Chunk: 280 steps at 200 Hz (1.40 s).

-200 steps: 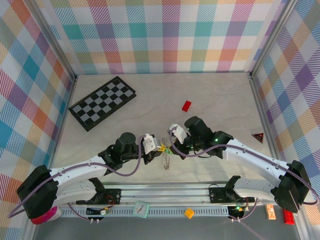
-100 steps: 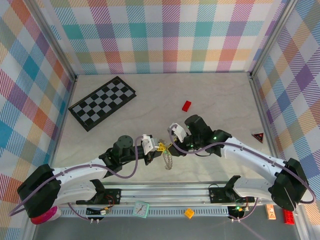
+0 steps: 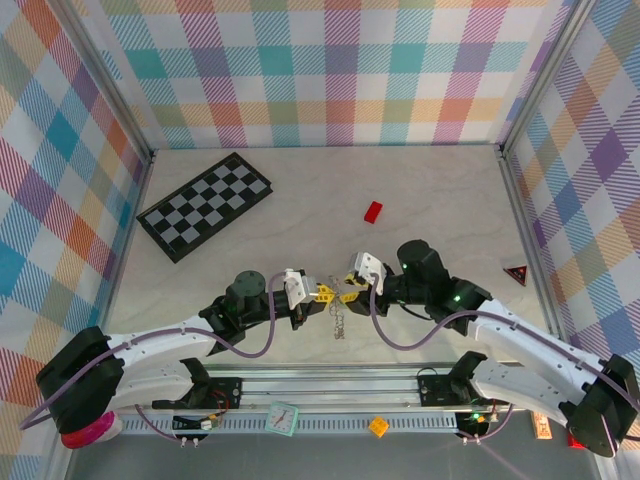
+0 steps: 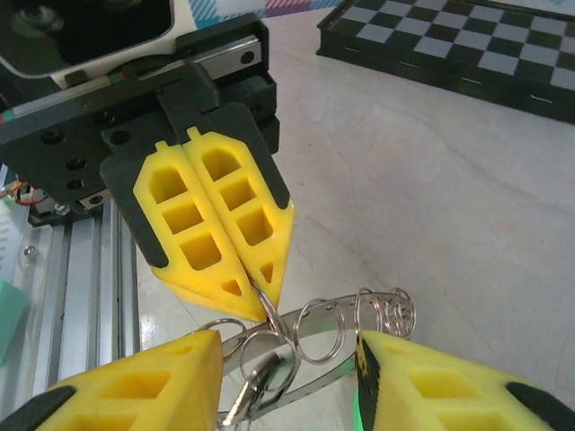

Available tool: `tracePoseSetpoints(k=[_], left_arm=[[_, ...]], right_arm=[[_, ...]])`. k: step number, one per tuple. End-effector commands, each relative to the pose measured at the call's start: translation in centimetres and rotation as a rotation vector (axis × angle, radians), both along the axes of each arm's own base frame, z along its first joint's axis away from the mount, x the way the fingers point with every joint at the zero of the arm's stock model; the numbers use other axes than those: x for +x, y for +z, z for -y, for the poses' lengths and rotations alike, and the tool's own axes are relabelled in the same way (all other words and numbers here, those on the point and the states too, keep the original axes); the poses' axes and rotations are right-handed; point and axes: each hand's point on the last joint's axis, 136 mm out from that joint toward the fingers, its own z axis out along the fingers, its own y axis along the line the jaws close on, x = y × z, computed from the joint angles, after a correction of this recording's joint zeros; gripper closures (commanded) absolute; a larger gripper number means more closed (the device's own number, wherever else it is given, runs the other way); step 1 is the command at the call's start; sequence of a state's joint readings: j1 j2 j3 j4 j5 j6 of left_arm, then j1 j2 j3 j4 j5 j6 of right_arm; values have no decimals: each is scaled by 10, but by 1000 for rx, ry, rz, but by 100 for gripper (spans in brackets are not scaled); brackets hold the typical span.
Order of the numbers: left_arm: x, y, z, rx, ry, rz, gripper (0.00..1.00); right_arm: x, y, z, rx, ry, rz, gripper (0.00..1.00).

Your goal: Put the keys on the keyring

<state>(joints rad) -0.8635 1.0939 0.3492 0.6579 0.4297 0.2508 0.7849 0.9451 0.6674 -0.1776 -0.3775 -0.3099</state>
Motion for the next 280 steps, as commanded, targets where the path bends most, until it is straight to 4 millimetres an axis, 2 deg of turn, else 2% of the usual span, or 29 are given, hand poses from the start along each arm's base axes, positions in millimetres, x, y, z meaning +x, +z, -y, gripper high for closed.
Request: tracePoseSetpoints(k=[1,51,89,112,125,140,155,177,192,226,280], left_arm=[[-10,17,5,-58,-55,37,100],[-14,20,4,-63,-74,43,100],[-15,22,4,-68,-79,46,100],[-15,24,4,-76,-81,52,100],[-15,26,4,-82,-82,58,100],[-16,27,3,-85,-80,61,100],[-12,26,2,-77,-58,59,100],[-3,12,-2,2,1,34,75],[0,4,-4,72,17,19,71],[0,-1,-5,163,6,8,71],[0,1,-2,181,-11,15,80]], right_arm=[[-3,12,-13,35,93,56,57],[-2,0,-16,14,106,36,70],[-7,-6,-16,6,134,23,75],[-7,-6,-19,5,147,20,81],[-7,-3,-21,8,162,18,87],[-8,-2,-22,2,178,18,100],[-8,1,-22,-12,188,34,100],[-8,3,-18,-61,199,58,100],[-7,2,-14,-119,210,61,100],[-10,-1,-11,-238,245,85,100],[-15,-7,-14,-370,308,118,100]])
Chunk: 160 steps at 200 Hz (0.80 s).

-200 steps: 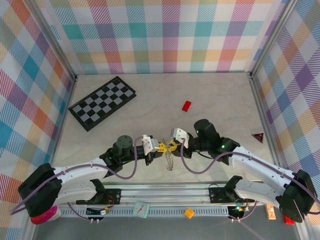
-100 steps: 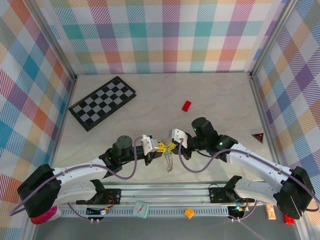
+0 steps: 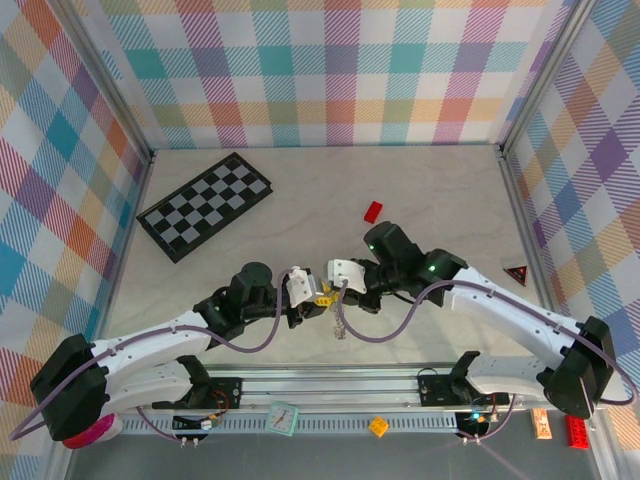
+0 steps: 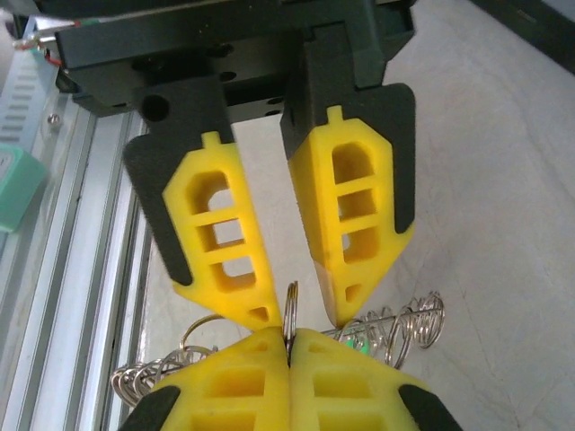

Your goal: Put the keys on the keyring

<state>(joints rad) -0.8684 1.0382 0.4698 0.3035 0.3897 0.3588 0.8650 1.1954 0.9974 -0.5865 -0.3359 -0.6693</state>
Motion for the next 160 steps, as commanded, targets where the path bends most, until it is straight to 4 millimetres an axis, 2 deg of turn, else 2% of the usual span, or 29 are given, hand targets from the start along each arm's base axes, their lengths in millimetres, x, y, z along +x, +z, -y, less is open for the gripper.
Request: tracePoseSetpoints(k=[1,60,90,112,131,138,153,160], left_arm=[[-2,8,4,9,-22,20,80],[-11,17,7,-30,-76,26,81],[-14,17,9,-36,-98,18,84],[-15,19,10,-55,-103,23,89],[-15,22,11,-75,-101,30,100],[-14,22,10,-77,-99,32,100],[-15,20,9,-77,-96,34,100],[-15,19,9,-79,-96,35,100]], right_arm=[[-5,-1,3,-62,54,31,100],[-6,-5,-4,-82,68,12,100],[-9,4,-11,-16,74,2,100],[-8,4,-12,-7,56,-8,100],[-8,6,-13,29,40,-7,100],[-8,6,-12,44,30,-5,100],[-5,8,-9,81,-5,0,85],[-4,9,-6,104,-20,0,81]])
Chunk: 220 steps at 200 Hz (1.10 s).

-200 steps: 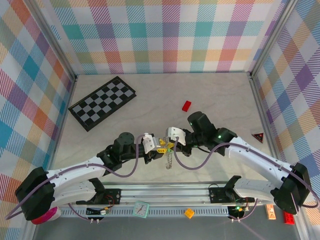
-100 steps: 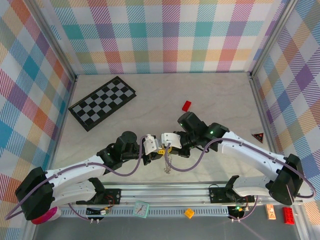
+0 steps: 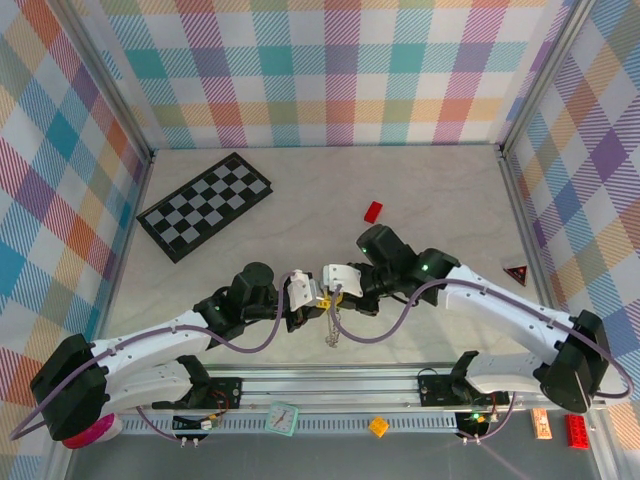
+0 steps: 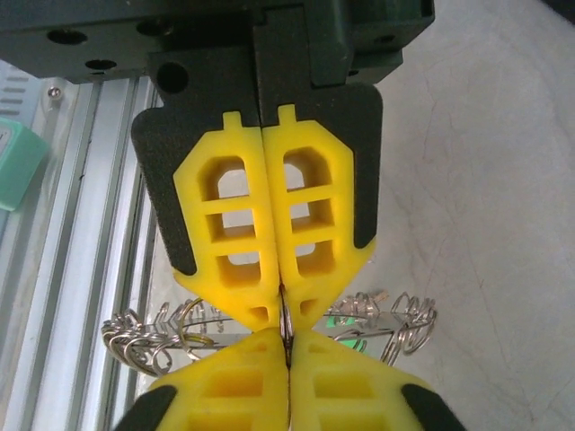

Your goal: Put the keys on the keyring

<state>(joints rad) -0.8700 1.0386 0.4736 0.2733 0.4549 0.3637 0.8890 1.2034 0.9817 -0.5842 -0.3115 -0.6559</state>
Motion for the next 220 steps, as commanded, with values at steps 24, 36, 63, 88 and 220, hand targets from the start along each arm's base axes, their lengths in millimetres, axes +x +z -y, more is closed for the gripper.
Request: tracePoseSetpoints(k=[24,36,63,88,220], left_arm=[[-5,21,5,-107,-33,58,100],[-5,21,5,-116,-32,53,100],[-7,19,7,-119,-42,40,100],[-8,18,7,-121,-48,36,100],[0,14,8,-111,-19,52,100]], right_arm=[[6,24,6,233,-75,-16,69],[5,24,9,265,-83,-34,65],[1,15,8,279,-94,-99,63],[2,11,7,288,-109,-111,64],[-4,21,4,287,-77,-157,62]])
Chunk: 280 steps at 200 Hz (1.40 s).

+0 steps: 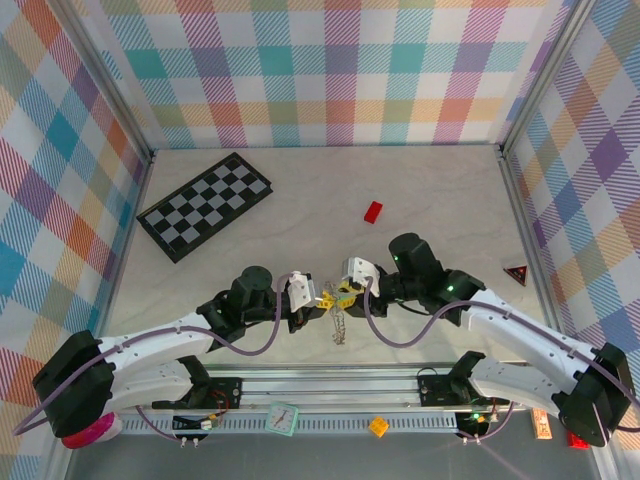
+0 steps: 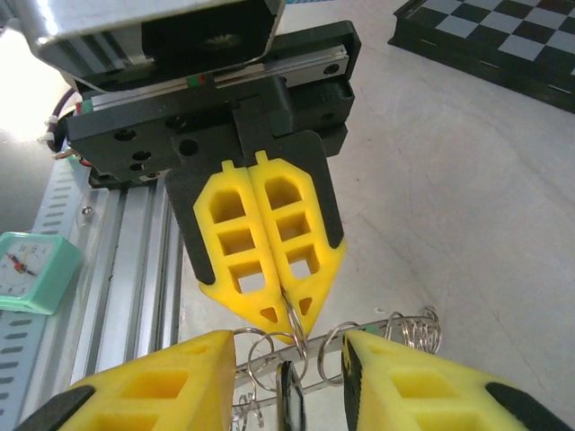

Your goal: Put the keys on the keyring

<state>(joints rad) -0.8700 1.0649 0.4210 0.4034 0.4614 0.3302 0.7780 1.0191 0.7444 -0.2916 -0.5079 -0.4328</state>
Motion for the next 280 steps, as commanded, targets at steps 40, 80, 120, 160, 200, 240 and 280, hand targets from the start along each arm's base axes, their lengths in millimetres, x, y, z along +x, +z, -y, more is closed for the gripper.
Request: tracePoseSetpoints(k=[40,80,120,160,200,240,280], left_arm=[[-3,21,5,-76,-29,59,100],[-5,26,4,-103,-32,74,100],[-1,27,2,-102,-4,71,88],[5,20,-3,-27,40,64,73],[5,20,-1,15,25,60,74],[5,23,2,15,3,66,78],[1,20,5,30,-25,52,92]], right_arm=[[8,-6,-10,-26,2,-42,67],[7,-18,-7,-65,8,-50,84],[4,-11,-8,-60,48,-28,100],[3,-11,0,-176,83,6,100],[0,-8,-2,-239,131,41,100],[-5,-7,-9,-277,177,61,100],[-2,4,-20,-221,167,61,100]])
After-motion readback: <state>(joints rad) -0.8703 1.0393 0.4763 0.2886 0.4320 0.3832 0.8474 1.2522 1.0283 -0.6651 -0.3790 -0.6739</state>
